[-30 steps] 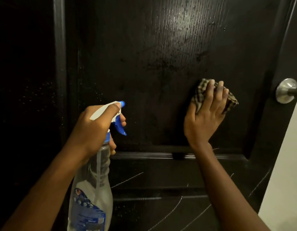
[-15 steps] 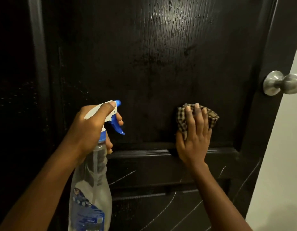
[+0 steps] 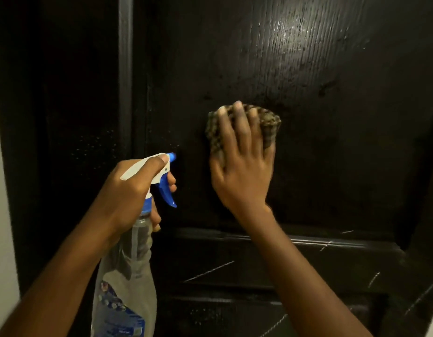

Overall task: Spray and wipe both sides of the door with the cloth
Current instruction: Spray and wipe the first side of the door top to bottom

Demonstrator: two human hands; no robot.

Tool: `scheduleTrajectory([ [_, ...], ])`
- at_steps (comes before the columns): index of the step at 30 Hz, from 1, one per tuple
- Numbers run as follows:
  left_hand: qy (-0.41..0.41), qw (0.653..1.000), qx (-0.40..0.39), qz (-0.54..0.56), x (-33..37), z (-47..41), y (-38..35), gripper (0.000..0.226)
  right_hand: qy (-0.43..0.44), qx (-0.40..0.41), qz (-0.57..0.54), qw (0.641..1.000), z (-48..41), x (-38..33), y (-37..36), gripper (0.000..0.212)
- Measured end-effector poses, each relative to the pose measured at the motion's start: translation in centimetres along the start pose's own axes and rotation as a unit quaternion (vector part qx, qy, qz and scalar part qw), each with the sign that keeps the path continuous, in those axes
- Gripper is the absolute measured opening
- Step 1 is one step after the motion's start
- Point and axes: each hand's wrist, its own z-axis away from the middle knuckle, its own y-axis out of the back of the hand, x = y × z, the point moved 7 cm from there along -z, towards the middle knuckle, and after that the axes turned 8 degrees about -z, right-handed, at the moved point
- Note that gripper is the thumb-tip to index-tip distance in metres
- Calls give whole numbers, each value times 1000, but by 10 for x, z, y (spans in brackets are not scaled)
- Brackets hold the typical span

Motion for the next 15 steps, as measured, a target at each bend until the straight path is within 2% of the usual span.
scheduleTrajectory([
  [4, 5, 1000, 6, -11, -5, 3, 10, 46, 129, -93, 5, 987, 85, -26, -24, 67],
  [6, -4, 1000, 13, -25, -5, 3, 13, 46, 134, -91, 10, 987, 117, -7, -21, 68],
  [9, -7, 999, 19, -30, -5, 3, 19, 46, 27, -57, 15, 998, 112, 43, 0, 75],
  [12, -7, 1000, 2, -29, -6, -1, 24, 46, -118, 35, 1, 992, 63, 66, 19, 75],
  [14, -8, 1000, 3, -14, -7, -6, 28, 45, -163, 73, -8, 984, 29, 51, 17, 74],
  [15, -12, 1000, 5, -7, -8, -8, 30, 45, -157, 75, -4, 985, 17, 38, 12, 73],
])
